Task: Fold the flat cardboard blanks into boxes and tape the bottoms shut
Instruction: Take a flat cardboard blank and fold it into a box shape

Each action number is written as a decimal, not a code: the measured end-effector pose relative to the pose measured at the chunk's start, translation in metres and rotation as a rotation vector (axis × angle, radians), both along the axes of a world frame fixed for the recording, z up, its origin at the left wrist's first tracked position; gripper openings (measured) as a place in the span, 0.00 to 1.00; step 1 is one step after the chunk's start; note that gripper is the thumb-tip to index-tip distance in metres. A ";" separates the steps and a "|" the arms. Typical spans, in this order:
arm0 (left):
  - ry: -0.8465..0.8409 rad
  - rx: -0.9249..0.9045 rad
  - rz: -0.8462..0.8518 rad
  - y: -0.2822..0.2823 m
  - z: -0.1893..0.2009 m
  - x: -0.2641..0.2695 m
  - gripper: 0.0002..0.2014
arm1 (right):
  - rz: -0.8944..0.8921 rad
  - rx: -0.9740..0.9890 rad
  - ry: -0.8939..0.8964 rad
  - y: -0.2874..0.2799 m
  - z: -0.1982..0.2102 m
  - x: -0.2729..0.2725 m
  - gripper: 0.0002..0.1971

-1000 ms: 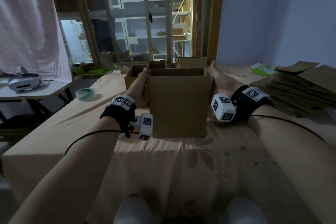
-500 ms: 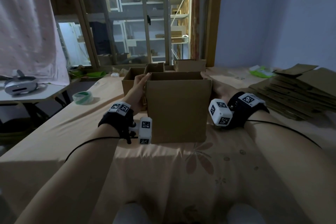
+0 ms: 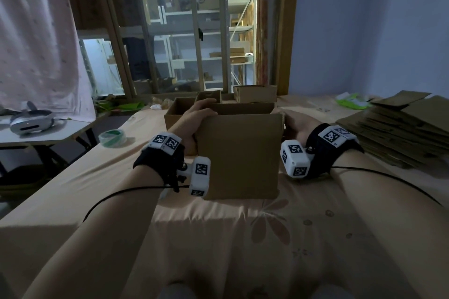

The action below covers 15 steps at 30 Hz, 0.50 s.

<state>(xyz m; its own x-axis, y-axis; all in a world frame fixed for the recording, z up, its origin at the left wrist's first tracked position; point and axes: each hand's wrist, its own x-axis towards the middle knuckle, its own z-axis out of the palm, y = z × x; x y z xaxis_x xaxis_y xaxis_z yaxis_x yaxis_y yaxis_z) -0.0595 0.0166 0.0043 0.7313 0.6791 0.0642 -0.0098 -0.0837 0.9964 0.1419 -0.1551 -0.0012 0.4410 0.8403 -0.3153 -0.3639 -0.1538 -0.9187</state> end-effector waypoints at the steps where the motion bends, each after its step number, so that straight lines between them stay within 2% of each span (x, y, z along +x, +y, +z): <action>1: 0.018 -0.008 0.003 -0.001 0.003 -0.001 0.21 | -0.016 0.001 -0.004 0.000 0.001 -0.001 0.20; 4: 0.022 -0.089 0.044 -0.006 0.009 -0.002 0.19 | -0.053 0.020 -0.030 0.000 0.002 -0.002 0.19; 7: 0.026 -0.118 0.042 -0.013 0.011 -0.002 0.20 | -0.043 0.027 -0.049 -0.003 0.003 -0.009 0.16; 10: 0.088 -0.062 -0.048 -0.015 0.014 -0.009 0.26 | -0.040 -0.009 -0.086 -0.004 0.005 -0.012 0.15; 15: 0.136 -0.057 -0.174 -0.016 0.022 -0.021 0.32 | -0.053 -0.094 -0.287 -0.006 0.010 -0.015 0.18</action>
